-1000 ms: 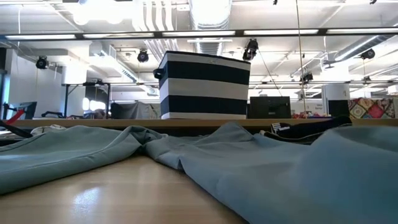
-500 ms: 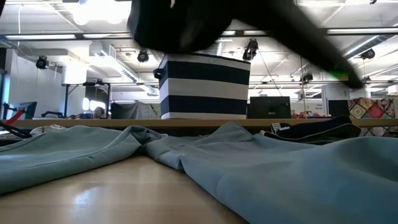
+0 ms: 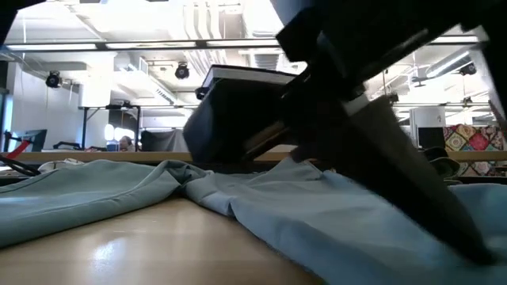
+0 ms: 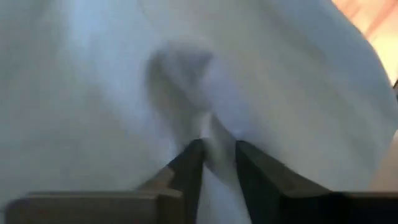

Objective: Fold Laundry from Bin
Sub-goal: Fold the blue pants

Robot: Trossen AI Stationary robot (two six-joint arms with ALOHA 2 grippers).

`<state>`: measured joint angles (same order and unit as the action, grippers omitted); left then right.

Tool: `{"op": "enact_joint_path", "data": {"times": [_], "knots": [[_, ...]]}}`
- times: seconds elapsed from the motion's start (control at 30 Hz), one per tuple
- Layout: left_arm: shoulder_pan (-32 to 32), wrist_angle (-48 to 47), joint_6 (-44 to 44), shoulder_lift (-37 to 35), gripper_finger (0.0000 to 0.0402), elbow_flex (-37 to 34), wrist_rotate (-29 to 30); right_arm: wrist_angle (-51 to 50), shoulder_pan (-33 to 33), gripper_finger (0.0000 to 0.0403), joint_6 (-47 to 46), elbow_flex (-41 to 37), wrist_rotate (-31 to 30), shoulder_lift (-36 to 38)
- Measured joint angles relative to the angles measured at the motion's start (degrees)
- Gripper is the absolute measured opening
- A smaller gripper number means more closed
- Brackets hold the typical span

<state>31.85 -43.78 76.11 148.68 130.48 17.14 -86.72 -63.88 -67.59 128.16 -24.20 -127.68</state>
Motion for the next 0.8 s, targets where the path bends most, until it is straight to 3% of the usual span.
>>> {"op": "enact_joint_path", "data": {"times": [0.13,0.33,0.67,0.8], "knots": [[0.1,0.2,0.8,0.3,0.0012,0.0,-0.8,0.0,0.2,0.0233,1.0,-3.9,0.0,2.6],[0.7,-3.4,0.5,-3.6,0.0002,0.0,-1.6,3.9,0.5,0.0213,1.2,-15.5,0.3,8.6],[3.1,-13.4,1.8,-8.3,0.0,0.0,-3.1,33.0,5.6,0.021,8.9,-43.6,0.1,20.0],[3.6,-11.2,5.7,-7.6,0.0,-0.2,-3.1,36.1,7.9,0.021,10.9,-51.5,0.4,21.7]]}}
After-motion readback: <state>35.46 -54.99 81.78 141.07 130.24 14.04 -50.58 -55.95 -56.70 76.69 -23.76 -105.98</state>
